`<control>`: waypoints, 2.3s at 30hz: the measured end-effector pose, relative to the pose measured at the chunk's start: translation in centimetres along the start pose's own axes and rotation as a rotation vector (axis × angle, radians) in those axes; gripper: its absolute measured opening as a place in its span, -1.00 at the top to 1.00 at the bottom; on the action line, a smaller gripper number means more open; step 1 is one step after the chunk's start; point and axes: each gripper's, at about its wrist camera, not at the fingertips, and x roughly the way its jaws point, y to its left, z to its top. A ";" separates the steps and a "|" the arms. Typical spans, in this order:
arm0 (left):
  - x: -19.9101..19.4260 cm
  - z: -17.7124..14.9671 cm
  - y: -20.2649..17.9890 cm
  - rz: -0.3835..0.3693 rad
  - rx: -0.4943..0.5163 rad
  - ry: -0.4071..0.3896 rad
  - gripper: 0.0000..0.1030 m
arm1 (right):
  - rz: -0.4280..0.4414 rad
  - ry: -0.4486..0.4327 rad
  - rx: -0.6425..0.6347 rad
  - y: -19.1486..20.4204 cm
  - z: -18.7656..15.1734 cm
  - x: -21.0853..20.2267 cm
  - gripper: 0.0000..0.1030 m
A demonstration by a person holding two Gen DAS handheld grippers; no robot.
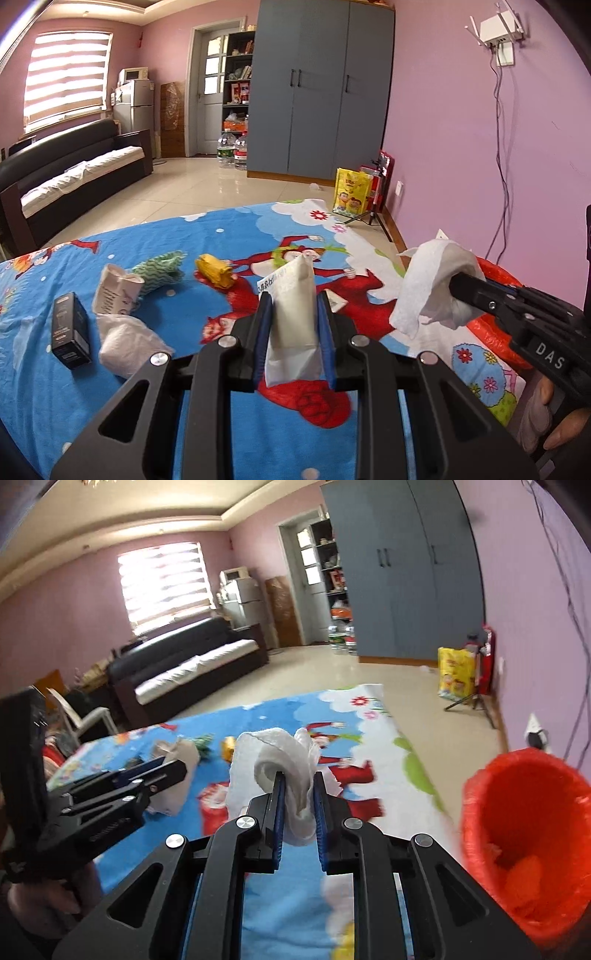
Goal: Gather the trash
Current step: 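Carry the tissue and paper roll with both tools over the red bin, then open both tools to drop the tissue and paper roll into the bin, then move both tools back over the trash on the bed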
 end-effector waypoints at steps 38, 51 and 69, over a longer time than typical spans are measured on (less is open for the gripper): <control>10.4 0.8 -22.2 -0.385 0.195 0.067 0.44 | -0.509 0.004 0.231 -18.6 -3.7 -7.2 0.65; 11.5 -0.1 -23.5 -0.387 0.191 0.078 -0.09 | -0.521 -0.024 0.301 -21.3 -4.0 -8.5 -0.28; 7.5 0.4 -16.9 -0.187 0.203 0.028 -0.83 | -0.490 0.021 0.181 -17.2 -3.6 -6.2 -0.35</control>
